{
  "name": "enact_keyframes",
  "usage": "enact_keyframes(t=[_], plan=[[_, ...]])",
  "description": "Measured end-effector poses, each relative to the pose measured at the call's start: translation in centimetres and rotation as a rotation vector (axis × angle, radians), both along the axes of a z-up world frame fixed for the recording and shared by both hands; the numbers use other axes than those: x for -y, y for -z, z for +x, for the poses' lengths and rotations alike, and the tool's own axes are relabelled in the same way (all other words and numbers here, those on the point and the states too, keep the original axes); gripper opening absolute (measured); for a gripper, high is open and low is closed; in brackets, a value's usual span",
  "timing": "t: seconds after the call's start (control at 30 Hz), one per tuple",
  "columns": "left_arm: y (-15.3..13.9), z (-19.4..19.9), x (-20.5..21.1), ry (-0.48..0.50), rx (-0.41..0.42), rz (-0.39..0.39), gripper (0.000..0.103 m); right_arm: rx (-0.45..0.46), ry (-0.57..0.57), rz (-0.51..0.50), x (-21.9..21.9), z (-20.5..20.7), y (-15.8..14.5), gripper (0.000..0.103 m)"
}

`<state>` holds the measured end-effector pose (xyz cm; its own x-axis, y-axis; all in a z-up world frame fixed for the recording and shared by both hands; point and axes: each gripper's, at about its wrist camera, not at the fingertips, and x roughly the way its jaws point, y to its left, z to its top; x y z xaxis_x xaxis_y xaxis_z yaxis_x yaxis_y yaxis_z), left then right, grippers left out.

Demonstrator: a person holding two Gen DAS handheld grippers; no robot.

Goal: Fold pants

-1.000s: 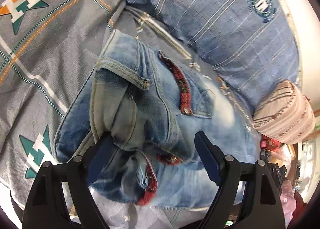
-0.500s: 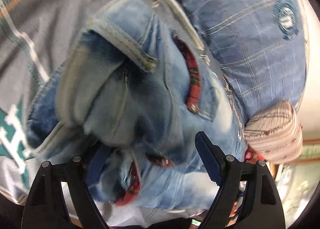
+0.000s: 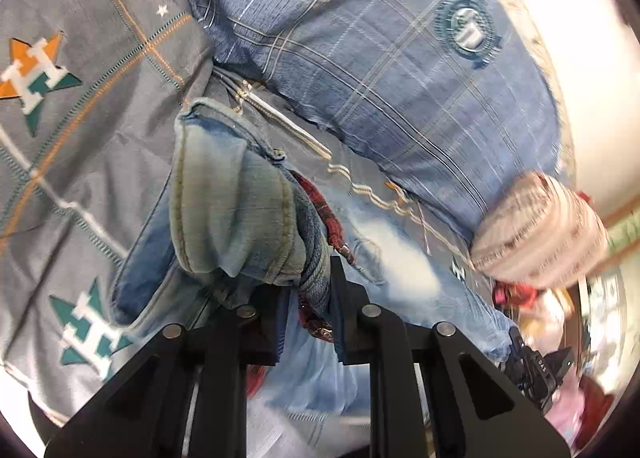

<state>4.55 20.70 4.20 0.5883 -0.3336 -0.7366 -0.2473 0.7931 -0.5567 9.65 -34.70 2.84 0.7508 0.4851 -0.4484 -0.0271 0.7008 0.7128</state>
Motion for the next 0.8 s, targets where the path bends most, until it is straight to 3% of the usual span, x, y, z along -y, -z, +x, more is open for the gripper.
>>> enact_keyframes(t=[0.1,0.23,0.33,0.43,0.53,0.6,0.67,0.73,0.8], plan=[[3.3,-2.7,-0.5,0.015,-0.062,-0.009,0.016,0.003,-0.048,-0.070,-0.1,-3.0,0.8,0.003],[9.0,-4.2,-1.2,-0.002,-0.209,-0.067,0.016,-0.099,-0.097,-0.082,-0.3,-5.9,5.3,0.003],[9.3,-4.8,-1.9,-0.009,-0.192,-0.087,0.016,-0.159,-0.090,-0.029,-0.2,-7.7,8.2,0.003],[9.4,-4.3,-1.7,0.000,-0.206,-0.070,0.018,-0.211,-0.075,-0.059,-0.2,-8.5,10.5,0.003],[8.8,-4.9,-1.7,0.016,-0.189,-0.065,0.019,-0.268,-0.037,0.004,0.9,-8.6,12.1,0.011],[8.0,-5.2,-1.7,0.020,-0.161,-0.067,0.028,-0.253,-0.021,0.020,1.6,-8.9,11.5,0.026],[7.6,-5.2,-2.1,0.012,-0.143,-0.069,0.035,-0.203,0.021,0.012,2.6,-9.4,10.2,0.055],[7.9,-5.1,-2.3,-0.003,-0.142,-0.080,0.037,-0.174,0.077,0.035,4.1,-9.9,9.5,0.058],[8.6,-4.4,-2.0,-0.008,-0.164,-0.086,0.038,-0.214,0.110,0.097,5.3,-9.6,10.3,0.058]])
